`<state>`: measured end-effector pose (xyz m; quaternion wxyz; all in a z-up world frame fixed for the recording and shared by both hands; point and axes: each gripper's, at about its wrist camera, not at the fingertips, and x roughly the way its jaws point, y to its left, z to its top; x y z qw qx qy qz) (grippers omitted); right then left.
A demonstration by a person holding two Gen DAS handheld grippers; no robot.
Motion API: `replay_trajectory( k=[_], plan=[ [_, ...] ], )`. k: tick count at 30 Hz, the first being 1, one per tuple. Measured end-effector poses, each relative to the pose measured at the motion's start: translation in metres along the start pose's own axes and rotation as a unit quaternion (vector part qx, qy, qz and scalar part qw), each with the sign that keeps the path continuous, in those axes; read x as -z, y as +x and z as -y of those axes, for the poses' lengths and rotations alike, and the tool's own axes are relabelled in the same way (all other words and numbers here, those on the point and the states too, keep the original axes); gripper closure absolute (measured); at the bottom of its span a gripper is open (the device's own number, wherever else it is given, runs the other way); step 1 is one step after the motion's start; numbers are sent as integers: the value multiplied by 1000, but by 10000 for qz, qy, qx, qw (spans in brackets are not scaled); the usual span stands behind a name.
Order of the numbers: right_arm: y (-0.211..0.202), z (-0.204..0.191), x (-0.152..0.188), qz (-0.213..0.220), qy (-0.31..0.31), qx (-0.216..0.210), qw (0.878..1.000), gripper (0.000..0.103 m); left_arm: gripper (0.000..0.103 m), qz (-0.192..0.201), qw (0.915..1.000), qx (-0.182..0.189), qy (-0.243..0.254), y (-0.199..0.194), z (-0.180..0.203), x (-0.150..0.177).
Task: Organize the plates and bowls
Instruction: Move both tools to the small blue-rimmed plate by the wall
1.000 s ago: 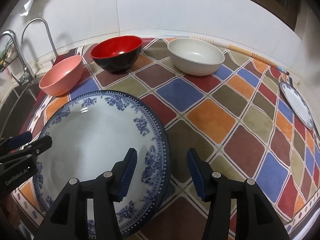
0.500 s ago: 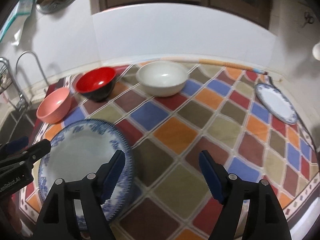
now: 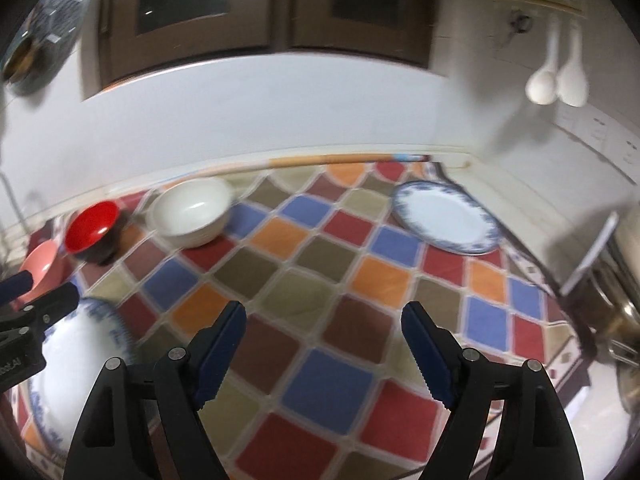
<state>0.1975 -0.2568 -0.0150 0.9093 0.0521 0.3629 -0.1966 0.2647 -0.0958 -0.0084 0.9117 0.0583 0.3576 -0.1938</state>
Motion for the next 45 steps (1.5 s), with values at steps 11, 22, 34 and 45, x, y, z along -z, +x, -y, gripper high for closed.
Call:
replay_trajectory(
  k=[11, 22, 34, 45],
  plan=[
    [-5, 86, -20, 279, 623, 689, 9953, 22, 15, 302, 9973, 421, 512, 19, 79, -40],
    [12, 150, -37, 303, 926, 1146, 9886, 22, 14, 300, 9941, 815, 654, 53, 131, -77],
    [57, 197, -58, 332, 1284, 1285, 9828, 22, 14, 289, 9921, 758, 956, 106, 174, -110],
    [113, 233, -73, 297, 1500, 1492, 9769, 22, 14, -15, 9907, 871, 1042, 181, 214, -133]
  ],
)
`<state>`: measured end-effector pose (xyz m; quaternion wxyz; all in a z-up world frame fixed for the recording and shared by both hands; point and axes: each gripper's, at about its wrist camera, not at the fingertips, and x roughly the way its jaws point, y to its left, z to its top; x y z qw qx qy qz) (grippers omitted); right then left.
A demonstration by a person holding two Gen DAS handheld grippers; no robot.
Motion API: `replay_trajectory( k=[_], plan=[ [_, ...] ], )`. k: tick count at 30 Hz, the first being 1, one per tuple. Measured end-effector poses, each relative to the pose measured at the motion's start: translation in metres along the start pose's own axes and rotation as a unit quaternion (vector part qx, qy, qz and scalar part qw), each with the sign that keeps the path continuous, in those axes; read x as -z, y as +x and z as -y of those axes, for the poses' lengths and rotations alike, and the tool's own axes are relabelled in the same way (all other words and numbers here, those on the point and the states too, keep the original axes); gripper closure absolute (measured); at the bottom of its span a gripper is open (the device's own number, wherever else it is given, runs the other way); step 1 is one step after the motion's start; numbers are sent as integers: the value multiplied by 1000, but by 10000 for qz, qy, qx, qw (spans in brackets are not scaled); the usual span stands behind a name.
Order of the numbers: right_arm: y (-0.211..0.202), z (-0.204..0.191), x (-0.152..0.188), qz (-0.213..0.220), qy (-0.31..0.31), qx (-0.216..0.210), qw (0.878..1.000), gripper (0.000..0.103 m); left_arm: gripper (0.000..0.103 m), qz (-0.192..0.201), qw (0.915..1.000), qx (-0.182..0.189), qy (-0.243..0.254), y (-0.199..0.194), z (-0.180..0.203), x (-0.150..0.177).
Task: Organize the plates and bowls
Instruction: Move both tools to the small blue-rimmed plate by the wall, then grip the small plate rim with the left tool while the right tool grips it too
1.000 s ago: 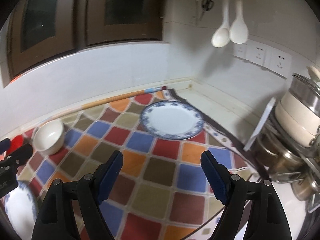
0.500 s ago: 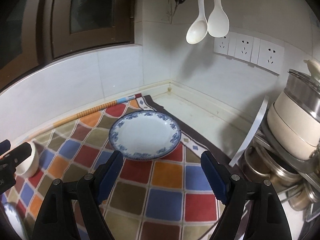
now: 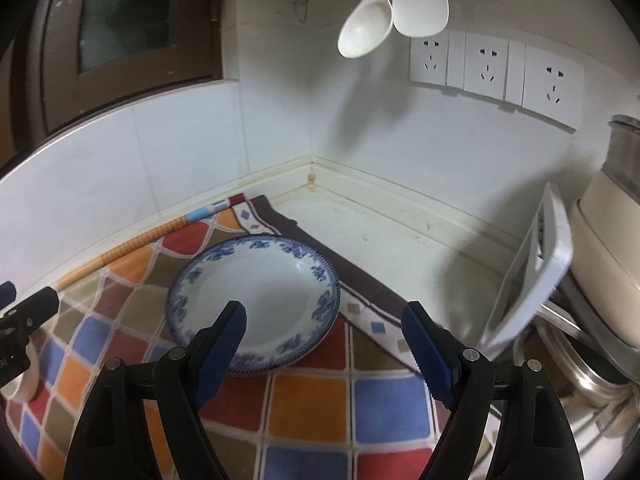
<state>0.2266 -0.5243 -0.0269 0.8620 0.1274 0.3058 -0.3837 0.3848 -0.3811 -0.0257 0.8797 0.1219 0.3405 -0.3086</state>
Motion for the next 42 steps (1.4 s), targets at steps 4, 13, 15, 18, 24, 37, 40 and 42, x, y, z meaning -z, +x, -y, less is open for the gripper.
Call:
replay_trajectory(
  k=[4, 13, 15, 18, 24, 37, 40, 42],
  plan=[
    [26, 2, -5, -67, 9, 20, 10000, 22, 14, -73, 9999, -9, 70, 29, 7, -6],
    [84, 6, -6, -343, -29, 80, 9994, 22, 14, -303, 9994, -89, 171, 89, 15, -9],
    [98, 6, -5, -428, -64, 120, 9990, 23, 14, -403, 9990, -100, 182, 104, 17, -11],
    [117, 7, -6, -573, -53, 89, 9983, 23, 15, -500, 9984, -123, 241, 121, 21, -13],
    [146, 9, -8, -787, -2, 82, 9969, 26, 16, -602, 9975, -85, 348, 146, 26, -16],
    [179, 10, -1, -1174, 29, -149, 9930, 42, 43, -1046, 9937, 253, 316, 180, 33, -11],
    [183, 8, -1, -1237, 11, -171, 9922, 46, 47, -1051, 9935, 308, 313, 182, 33, -11],
    [185, 7, -1, -1241, -19, -182, 9921, 47, 51, -1077, 9930, 377, 316, 183, 33, -13]
  ],
)
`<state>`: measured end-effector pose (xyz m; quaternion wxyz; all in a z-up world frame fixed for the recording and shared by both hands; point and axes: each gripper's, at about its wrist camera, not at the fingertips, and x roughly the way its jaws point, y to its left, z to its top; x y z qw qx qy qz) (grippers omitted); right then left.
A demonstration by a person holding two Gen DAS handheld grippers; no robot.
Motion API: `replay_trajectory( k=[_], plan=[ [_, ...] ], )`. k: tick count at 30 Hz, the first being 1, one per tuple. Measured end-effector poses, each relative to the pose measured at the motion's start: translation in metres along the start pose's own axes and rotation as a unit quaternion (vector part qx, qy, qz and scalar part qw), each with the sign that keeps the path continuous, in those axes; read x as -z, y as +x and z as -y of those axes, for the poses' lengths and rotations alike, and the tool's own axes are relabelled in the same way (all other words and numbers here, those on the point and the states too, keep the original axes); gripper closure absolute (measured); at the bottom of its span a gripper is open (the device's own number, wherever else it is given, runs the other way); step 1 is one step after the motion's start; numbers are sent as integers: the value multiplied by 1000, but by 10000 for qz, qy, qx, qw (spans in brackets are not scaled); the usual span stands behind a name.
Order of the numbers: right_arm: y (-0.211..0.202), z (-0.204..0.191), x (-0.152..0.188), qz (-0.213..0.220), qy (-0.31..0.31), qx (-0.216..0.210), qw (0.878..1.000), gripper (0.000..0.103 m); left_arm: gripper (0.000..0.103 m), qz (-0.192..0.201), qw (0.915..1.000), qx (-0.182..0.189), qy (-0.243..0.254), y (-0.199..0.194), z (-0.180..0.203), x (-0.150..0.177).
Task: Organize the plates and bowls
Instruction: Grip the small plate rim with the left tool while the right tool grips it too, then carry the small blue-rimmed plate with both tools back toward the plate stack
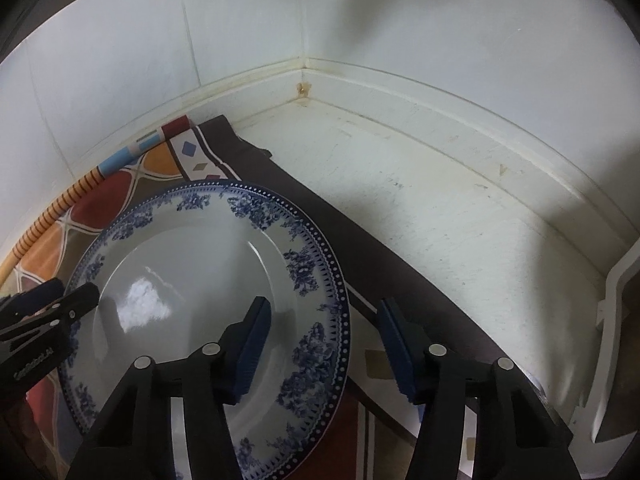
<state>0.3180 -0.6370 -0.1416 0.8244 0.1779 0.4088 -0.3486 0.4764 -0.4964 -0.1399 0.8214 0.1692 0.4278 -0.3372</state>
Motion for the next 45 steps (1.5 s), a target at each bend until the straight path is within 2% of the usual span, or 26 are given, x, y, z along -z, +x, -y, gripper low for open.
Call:
replay_trajectory(
  k=[4, 7, 24, 29, 40, 45],
  plan=[
    [2, -2, -2, 19, -41, -1, 10000, 52, 64, -59, 9998, 202, -31, 2, 1, -3],
    [4, -3, -4, 7, -42, -107, 9999, 65, 69, -79, 9997, 225, -49, 3, 2, -6],
    [-18, -13, 2, 246, -368, 20, 9990, 67, 70, 143, 9998, 130, 23, -22, -1, 3],
    [-34, -14, 5, 341, -431, 18, 9985, 67, 70, 76, 9999, 95, 91, -27, -1, 11],
    [-40, -13, 21, -114, -549, -114, 9984, 68, 69, -88, 9998, 40, 185, -34, -2, 25],
    [-54, -17, 27, -6, -621, -83, 9980, 68, 69, 63, 9999, 57, 63, -56, -6, 32]
  ],
)
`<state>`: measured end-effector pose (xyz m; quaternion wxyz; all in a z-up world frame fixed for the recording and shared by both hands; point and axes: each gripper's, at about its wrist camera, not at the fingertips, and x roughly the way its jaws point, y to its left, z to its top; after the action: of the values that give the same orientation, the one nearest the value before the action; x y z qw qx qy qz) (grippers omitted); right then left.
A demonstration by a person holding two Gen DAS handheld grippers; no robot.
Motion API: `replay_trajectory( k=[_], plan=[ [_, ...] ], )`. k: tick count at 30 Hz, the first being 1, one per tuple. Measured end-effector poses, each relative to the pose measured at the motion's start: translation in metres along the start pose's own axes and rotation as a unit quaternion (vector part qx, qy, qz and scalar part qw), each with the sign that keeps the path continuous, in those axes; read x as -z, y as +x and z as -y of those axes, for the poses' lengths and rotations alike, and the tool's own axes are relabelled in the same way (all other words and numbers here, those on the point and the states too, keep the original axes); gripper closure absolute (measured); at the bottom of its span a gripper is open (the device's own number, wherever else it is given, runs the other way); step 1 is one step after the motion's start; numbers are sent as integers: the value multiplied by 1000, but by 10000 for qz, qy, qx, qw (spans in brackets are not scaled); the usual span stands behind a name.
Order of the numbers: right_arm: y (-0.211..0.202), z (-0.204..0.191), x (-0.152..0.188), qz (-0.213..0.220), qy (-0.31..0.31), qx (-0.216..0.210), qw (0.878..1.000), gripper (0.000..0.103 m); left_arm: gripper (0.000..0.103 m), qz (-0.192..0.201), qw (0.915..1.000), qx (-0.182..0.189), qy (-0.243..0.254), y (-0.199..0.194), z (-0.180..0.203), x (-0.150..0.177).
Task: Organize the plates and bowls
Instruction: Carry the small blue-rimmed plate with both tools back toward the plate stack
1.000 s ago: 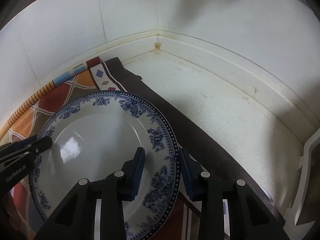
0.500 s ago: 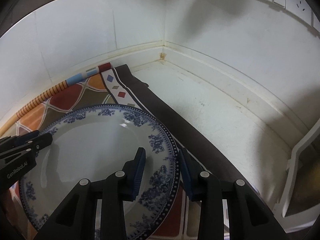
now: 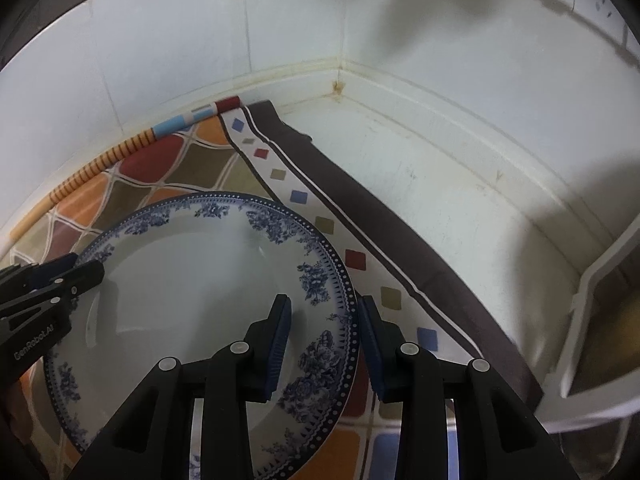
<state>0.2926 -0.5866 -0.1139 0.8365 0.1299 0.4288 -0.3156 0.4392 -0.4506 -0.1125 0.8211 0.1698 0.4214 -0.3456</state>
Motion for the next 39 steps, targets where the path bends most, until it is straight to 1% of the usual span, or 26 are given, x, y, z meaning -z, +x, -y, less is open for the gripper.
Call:
replay_trajectory(
  k=[4, 9, 13, 21, 31, 39],
  plan=[
    [-26, -8, 5, 247, -101, 40, 9996, 68, 69, 161, 9998, -35, -82, -26, -6, 8],
    [-56, -18, 9, 453, -216, -3, 9987, 68, 69, 334, 9992, -106, -198, -59, -14, 19],
    [-81, -28, 14, 654, -335, -35, 9973, 68, 69, 482, 9980, -168, -372, -85, -25, 31],
    [-121, -56, 27, 967, -638, -186, 9931, 68, 69, 640, 9948, -381, -699, -132, -50, 65],
    [-162, -94, 57, 1189, -997, -548, 9864, 68, 69, 831, 9878, -763, -1072, -190, -80, 116],
    [-191, -128, 80, 1291, -1327, -879, 9788, 68, 70, 926, 9786, -1074, -1489, -233, -108, 161]
  ],
)
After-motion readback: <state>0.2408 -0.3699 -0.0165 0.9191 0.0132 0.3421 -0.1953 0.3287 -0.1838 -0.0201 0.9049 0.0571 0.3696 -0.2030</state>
